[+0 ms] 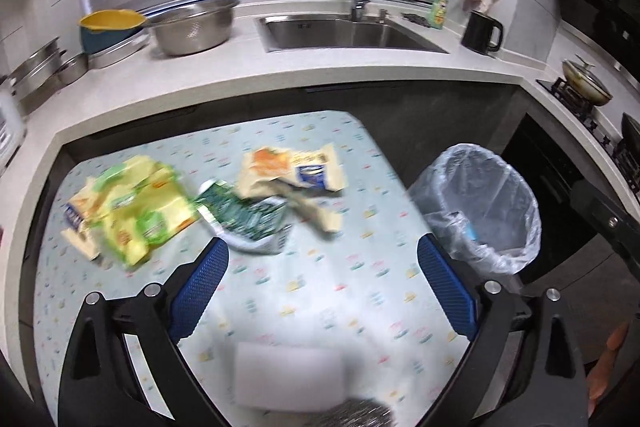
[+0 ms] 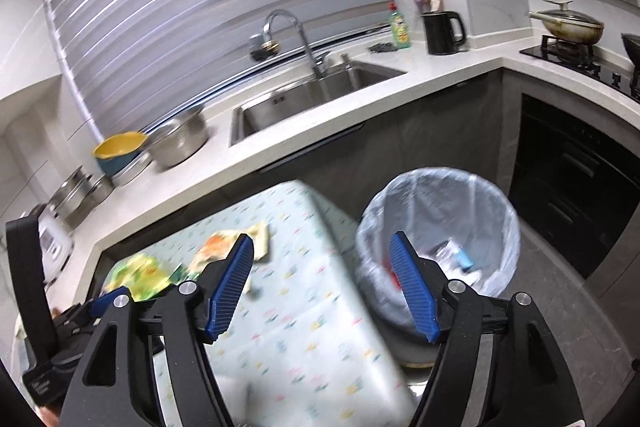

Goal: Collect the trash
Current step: 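Move both tools back over the table toward the sponge and steel wool, then grasp the steel wool ball with the right tool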

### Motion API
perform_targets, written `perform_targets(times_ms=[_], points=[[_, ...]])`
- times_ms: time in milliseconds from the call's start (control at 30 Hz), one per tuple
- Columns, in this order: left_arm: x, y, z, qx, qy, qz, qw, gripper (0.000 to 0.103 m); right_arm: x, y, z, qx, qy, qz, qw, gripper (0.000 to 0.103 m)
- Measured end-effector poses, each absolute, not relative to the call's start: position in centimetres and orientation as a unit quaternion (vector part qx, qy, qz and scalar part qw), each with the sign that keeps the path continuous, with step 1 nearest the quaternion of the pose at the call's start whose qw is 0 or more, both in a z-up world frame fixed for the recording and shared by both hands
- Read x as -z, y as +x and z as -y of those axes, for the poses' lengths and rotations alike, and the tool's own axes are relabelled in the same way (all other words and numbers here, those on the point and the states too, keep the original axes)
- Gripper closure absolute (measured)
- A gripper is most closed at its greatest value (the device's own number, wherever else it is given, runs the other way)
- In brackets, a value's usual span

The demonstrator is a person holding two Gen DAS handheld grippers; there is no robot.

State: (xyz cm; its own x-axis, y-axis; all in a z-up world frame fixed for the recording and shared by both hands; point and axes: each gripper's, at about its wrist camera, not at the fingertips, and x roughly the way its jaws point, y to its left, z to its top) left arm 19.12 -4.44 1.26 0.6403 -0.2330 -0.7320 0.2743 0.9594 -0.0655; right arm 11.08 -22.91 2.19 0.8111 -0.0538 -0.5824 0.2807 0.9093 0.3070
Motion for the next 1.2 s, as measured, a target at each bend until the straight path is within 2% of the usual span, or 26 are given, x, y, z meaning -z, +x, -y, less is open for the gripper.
perform_targets(times_ms=[467, 733, 1200], points=[[2.8, 14.0, -6.4, 0.075, 0.016, -0.435, 0.897, 0.012, 4.4, 7.2, 12.5, 0.025, 0.172, -0.388, 0.905, 0.031], [4.8, 12.0, -8.7, 0.064, 0.008, -0.454, 0.888, 0.012, 8.7, 6.2, 8.5, -0.001, 0.160, -0.435, 0.886, 0.031], [6.8, 10.4, -9.8, 0.054, 0.004, -0.477, 0.877, 0.011, 11.5, 7.5, 7.8, 0.020, 0.158, -0.456, 0.876, 0.027]])
